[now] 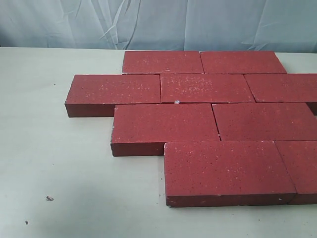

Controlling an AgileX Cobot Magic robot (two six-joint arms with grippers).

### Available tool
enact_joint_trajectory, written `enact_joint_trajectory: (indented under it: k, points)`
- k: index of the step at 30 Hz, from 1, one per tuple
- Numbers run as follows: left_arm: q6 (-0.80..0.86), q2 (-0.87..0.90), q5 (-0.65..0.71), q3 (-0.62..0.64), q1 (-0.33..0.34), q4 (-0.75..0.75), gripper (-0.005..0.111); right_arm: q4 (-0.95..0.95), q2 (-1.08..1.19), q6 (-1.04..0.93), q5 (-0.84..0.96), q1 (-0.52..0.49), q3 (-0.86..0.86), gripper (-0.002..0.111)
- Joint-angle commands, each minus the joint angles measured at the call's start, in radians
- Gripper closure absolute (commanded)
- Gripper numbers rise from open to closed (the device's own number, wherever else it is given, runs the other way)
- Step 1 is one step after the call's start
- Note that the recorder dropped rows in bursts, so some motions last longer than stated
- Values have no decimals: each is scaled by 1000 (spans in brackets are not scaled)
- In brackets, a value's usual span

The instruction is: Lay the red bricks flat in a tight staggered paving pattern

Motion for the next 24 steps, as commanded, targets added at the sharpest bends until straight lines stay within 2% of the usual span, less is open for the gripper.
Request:
enact_joint_trajectory:
  k: [1, 7, 13, 15, 20, 24]
  points:
    - [-2, 0, -14, 5, 1, 7, 107, -14, -8, -13, -6, -5, 3, 109]
    - [-2, 0, -14, 5, 1, 7, 107, -18, -43, -13, 18, -5, 46, 109]
    - [-2, 0, -12, 5, 1, 7, 107, -18, -146, -13, -12, -5, 232, 109]
    - [-2, 0, -12, 5, 1, 7, 107, -18, -186, -13, -86, -5, 300, 109]
    - [-2, 0, -12, 5, 1, 7, 107, -15, -275, -13, -123, -5, 429, 109]
    - [-2, 0, -12, 5, 1, 7, 107, -22, -284, -13, -252, -5, 501, 109]
